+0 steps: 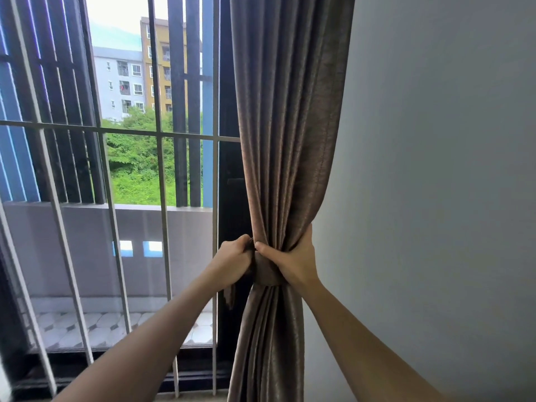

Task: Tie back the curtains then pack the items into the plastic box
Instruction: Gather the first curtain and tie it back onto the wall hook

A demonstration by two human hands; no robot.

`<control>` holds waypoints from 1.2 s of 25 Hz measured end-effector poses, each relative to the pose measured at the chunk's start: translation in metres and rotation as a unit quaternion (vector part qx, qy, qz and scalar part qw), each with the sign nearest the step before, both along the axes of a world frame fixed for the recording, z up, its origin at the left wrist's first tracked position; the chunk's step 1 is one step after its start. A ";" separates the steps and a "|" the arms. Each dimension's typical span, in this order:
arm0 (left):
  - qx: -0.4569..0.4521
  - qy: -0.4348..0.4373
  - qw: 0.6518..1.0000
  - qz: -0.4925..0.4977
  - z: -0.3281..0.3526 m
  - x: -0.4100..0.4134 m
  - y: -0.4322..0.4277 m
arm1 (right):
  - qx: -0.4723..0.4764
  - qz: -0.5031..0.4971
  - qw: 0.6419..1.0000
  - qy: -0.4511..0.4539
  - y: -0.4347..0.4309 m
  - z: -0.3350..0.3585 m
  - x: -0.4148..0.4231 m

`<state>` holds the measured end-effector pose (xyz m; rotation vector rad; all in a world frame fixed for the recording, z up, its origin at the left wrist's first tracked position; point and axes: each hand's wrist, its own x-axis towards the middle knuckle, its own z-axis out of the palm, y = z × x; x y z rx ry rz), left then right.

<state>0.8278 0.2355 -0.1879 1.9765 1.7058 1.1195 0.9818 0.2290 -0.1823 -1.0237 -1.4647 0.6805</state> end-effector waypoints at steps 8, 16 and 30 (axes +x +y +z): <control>0.074 0.131 0.988 0.028 -0.026 -0.022 0.001 | -0.013 -0.083 0.992 -0.093 0.003 0.010 -0.006; 0.046 0.217 0.974 0.047 -0.016 -0.043 0.014 | -0.021 -0.066 0.993 -0.094 -0.004 0.014 -0.005; 0.096 0.145 0.982 -0.070 0.017 -0.063 -0.028 | -0.020 -0.073 0.988 -0.137 -0.008 0.018 0.010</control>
